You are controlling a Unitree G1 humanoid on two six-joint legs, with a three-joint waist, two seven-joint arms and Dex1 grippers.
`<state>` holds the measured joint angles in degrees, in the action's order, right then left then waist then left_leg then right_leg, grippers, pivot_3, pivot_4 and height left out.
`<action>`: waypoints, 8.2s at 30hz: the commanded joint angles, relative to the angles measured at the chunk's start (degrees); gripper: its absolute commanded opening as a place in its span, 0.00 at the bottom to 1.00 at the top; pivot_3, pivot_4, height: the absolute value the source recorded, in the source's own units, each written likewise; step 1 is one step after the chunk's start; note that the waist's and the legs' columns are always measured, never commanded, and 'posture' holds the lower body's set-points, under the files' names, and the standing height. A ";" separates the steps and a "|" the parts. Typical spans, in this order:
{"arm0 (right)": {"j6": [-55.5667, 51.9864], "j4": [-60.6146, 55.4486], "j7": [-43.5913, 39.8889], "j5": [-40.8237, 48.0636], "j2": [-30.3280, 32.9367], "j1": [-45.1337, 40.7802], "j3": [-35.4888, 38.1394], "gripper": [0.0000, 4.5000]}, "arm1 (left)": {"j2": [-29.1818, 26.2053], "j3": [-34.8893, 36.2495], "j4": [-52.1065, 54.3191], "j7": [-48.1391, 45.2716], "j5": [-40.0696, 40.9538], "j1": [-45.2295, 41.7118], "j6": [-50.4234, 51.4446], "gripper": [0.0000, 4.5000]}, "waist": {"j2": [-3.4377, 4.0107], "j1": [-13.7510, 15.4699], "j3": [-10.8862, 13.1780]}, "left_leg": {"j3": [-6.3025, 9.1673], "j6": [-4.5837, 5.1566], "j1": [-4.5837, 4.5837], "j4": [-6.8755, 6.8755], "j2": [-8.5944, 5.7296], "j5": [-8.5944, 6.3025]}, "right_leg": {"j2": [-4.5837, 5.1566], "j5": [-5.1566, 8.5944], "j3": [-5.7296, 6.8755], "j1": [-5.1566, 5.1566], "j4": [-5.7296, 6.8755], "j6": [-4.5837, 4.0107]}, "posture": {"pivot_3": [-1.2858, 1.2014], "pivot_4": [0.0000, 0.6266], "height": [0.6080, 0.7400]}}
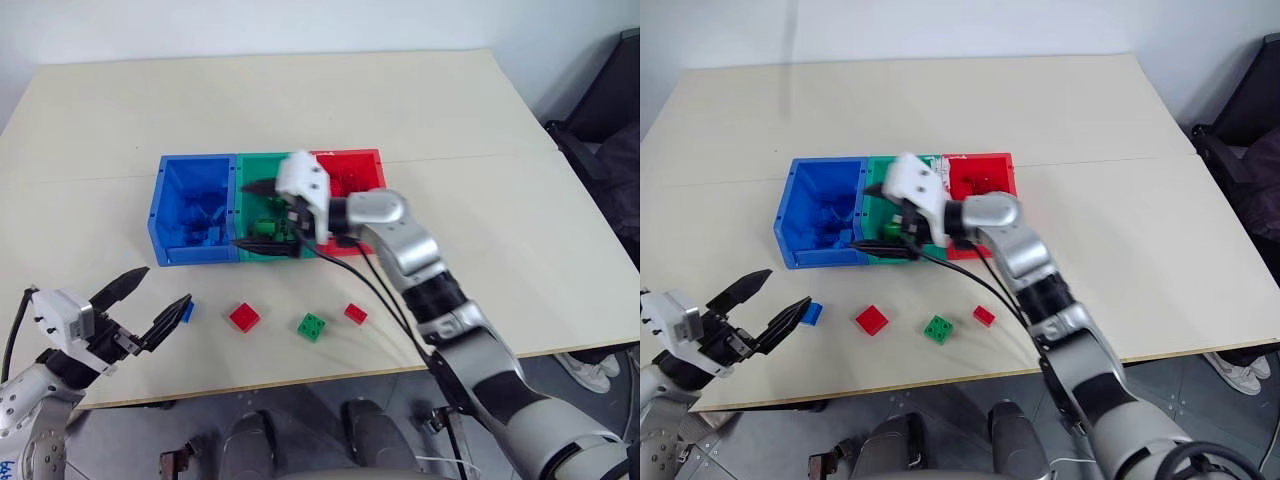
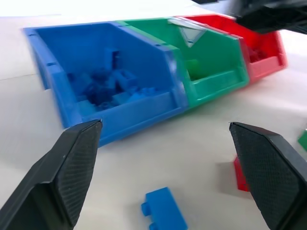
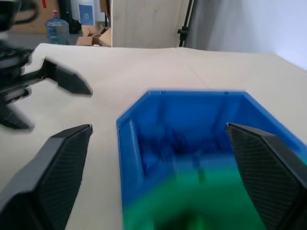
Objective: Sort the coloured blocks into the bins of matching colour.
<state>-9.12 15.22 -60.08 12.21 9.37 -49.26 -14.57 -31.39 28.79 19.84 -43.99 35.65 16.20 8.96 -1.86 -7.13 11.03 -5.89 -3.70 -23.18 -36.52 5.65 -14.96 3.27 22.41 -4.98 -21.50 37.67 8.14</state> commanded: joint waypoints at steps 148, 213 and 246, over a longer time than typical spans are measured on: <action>-11.82 -12.02 14.93 4.04 5.25 5.52 6.03 0.31 | 0.19 -0.86 6.96 -1.29 3.83 -0.43 1.71 1.00 | 0.06 2.01 0.05 | -1.15 0.08 1.02 -0.58 0.72 -0.99 | -0.69 -0.06 -0.98 0.76 -0.68 0.00 | 0.52 0.24 1.00; 11.64 -21.16 -23.21 19.25 26.56 34.34 15.05 1.00 | -12.50 -24.97 20.48 16.37 -8.18 -9.46 41.64 0.91 | 0.14 3.25 0.08 | -1.23 0.16 1.14 -0.87 0.73 -1.08 | -0.71 -0.06 -1.03 1.03 -0.80 0.01 | 0.52 0.24 1.00; 6.06 -35.98 8.71 21.03 23.40 51.62 31.80 1.00 | 17.20 -42.00 -40.67 7.05 -28.00 -67.91 2.63 0.31 | 0.17 5.39 0.06 | -1.22 0.22 0.99 -1.37 0.65 -1.11 | -0.77 -0.17 -1.14 0.95 -0.68 0.21 | 0.52 0.24 1.00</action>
<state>-3.70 -17.47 -52.60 32.80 33.06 1.95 15.85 -15.09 -14.00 -18.80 -37.14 8.33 -50.12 14.95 -1.69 -1.74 11.09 -7.13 -3.48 -22.19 -37.87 6.30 -16.07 2.50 22.25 -6.14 -20.58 36.99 8.36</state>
